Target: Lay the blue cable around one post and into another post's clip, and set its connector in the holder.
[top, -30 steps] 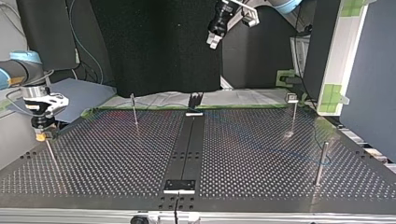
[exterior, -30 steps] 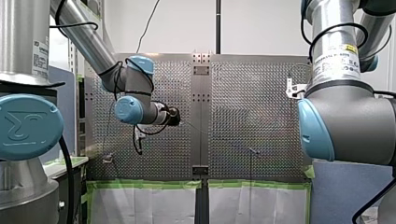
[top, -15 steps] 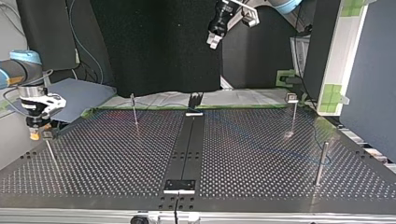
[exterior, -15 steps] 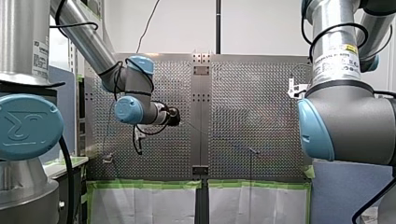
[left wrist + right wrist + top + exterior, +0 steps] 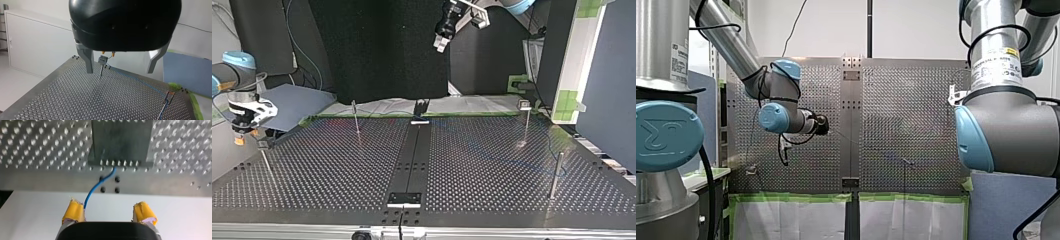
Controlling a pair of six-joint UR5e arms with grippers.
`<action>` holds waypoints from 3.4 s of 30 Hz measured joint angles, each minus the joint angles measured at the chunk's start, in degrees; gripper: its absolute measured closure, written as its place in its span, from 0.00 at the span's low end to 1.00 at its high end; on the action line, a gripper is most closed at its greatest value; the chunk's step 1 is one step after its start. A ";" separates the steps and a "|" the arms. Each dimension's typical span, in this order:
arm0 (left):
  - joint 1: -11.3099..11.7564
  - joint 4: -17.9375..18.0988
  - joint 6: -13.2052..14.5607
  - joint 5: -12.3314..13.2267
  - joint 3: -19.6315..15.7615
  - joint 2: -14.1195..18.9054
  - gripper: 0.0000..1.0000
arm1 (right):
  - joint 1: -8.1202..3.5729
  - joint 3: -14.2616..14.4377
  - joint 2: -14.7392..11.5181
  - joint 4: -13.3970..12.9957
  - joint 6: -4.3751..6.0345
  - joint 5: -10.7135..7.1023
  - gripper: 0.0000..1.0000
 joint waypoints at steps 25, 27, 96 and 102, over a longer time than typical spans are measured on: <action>0.00 0.01 0.00 0.15 -0.02 -0.04 0.02 | 1.64 6.01 -5.73 0.99 2.44 13.43 0.00; 0.00 0.03 0.00 0.21 -0.08 -0.03 0.02 | 1.90 7.20 -6.93 -0.20 2.26 14.64 0.00; 4.68 1.08 1.00 -18.46 2.46 -0.05 0.04 | 38.65 23.01 -9.10 -9.24 -4.52 14.26 0.00; 5.33 -0.39 2.11 -19.58 2.29 -0.10 0.04 | 39.60 24.15 -9.07 -9.99 -4.51 14.75 0.00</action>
